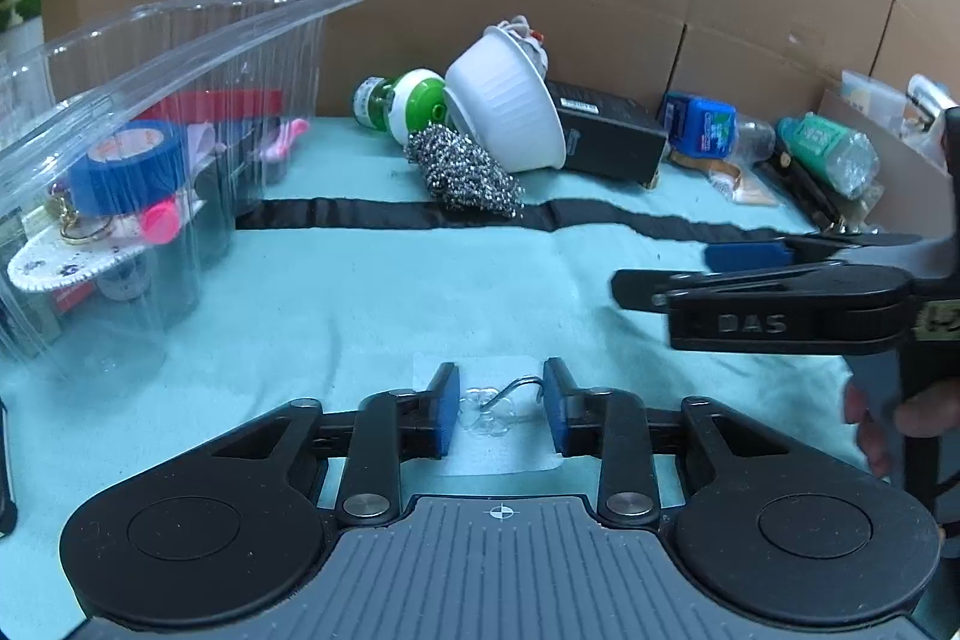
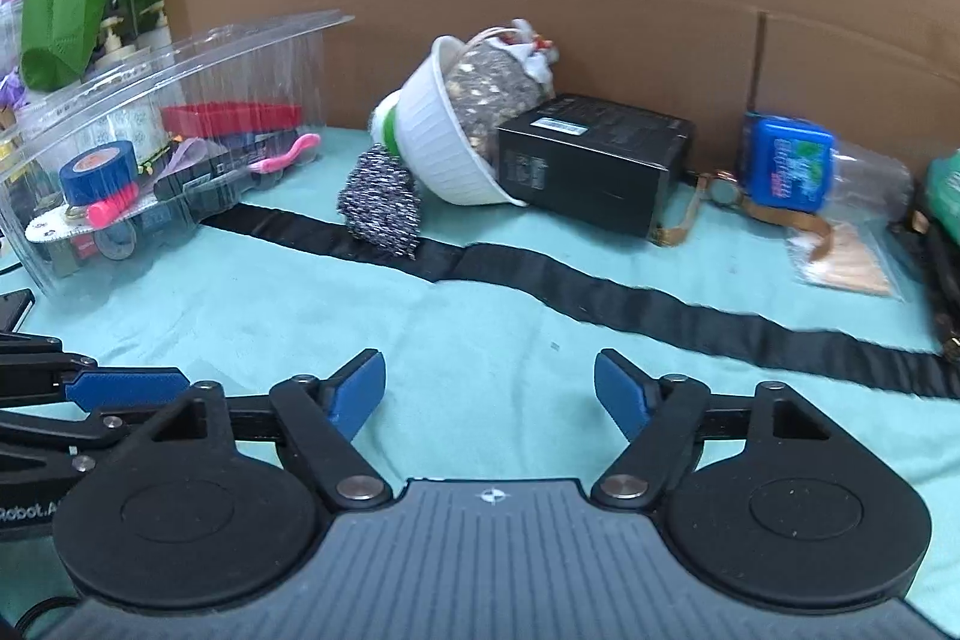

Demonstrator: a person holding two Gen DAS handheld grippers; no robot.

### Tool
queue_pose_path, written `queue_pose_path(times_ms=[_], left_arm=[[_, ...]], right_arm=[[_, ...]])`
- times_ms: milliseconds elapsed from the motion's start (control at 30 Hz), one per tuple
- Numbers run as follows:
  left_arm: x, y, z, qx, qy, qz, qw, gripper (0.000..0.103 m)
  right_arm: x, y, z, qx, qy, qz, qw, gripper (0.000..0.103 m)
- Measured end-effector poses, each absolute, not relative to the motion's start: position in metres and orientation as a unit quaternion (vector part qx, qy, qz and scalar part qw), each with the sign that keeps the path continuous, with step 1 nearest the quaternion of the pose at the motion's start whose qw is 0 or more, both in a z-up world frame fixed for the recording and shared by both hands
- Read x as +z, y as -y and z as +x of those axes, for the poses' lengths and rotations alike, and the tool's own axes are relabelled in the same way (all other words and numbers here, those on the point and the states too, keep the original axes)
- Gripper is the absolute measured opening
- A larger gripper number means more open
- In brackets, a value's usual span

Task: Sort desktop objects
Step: 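Grasp the steel wool scrubber with the right gripper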

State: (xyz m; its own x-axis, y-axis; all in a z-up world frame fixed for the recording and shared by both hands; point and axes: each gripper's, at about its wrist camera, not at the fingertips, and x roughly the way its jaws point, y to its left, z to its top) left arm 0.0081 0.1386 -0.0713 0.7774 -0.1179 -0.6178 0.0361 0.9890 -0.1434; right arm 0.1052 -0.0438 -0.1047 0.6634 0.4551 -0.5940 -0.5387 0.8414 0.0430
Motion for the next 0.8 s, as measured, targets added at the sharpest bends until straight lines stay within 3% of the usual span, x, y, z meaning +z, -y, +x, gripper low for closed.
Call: queue_pose_path(times_ms=[200,300,700,733,767,800], left_arm=[[-0.072,-0.153,0.014,-0.030,-0.327,-0.066,0.942,0.019],[-0.070,-0.161,0.016,-0.031,-0.322,-0.079,0.943,0.012],[-0.072,-0.163,0.017,-0.048,-0.315,-0.066,0.945,0.018],[-0.073,-0.163,0.016,-0.051,-0.314,-0.061,0.946,0.018],[-0.073,-0.162,0.016,-0.054,-0.313,-0.057,0.947,0.016],[-0.073,-0.162,0.015,-0.055,-0.313,-0.053,0.947,0.014]], right_arm=[[-0.105,0.012,0.128,0.302,-0.305,-0.081,0.899,0.068],[-0.105,-0.002,0.139,0.313,-0.308,-0.078,0.895,0.066],[-0.106,-0.047,0.167,0.344,-0.304,-0.081,0.885,0.061],[-0.107,-0.050,0.169,0.343,-0.305,-0.082,0.885,0.058],[-0.109,-0.053,0.170,0.339,-0.310,-0.087,0.884,0.039],[-0.111,-0.054,0.171,0.333,-0.314,-0.090,0.885,0.027]])
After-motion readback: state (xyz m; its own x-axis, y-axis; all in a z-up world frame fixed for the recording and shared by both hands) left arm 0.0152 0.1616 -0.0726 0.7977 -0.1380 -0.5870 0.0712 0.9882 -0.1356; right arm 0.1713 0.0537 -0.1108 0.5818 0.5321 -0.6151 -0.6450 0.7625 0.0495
